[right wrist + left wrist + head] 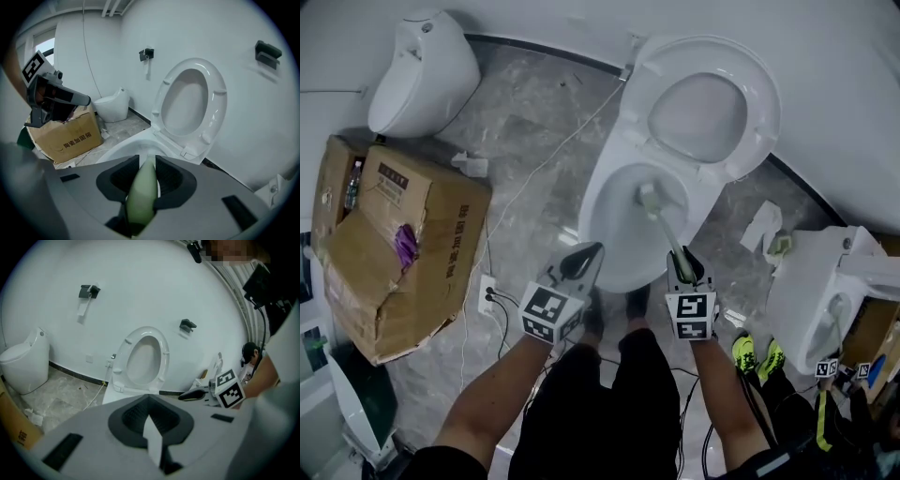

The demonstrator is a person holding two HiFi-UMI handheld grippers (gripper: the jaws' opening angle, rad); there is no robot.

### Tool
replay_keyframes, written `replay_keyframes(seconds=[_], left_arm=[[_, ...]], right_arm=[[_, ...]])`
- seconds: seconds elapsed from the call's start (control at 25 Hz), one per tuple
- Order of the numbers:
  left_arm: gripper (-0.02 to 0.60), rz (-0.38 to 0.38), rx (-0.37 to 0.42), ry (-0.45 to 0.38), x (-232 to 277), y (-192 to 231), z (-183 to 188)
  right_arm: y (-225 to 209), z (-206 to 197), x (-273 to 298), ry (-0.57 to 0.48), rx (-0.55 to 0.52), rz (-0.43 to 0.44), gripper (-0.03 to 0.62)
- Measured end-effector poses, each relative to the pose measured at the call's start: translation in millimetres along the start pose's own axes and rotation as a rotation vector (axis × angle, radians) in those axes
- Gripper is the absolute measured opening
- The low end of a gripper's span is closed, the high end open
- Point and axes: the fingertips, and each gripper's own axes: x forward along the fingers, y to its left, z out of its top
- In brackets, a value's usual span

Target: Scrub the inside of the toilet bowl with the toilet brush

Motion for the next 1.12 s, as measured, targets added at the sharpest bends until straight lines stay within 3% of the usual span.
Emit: replay_keyframes(seconds=[0.68,1.12], left_arm=[[0.009,-0.009,-0.047,0.012,45,26,-35],[0.009,-0.014,-0.078,0.042,40,25,-56]], right_arm=[[-17,-38,98,0.076,-0.086,-0.026,0.114],[-16,-64,91,0.129,-0.068,-0.058,0.114]])
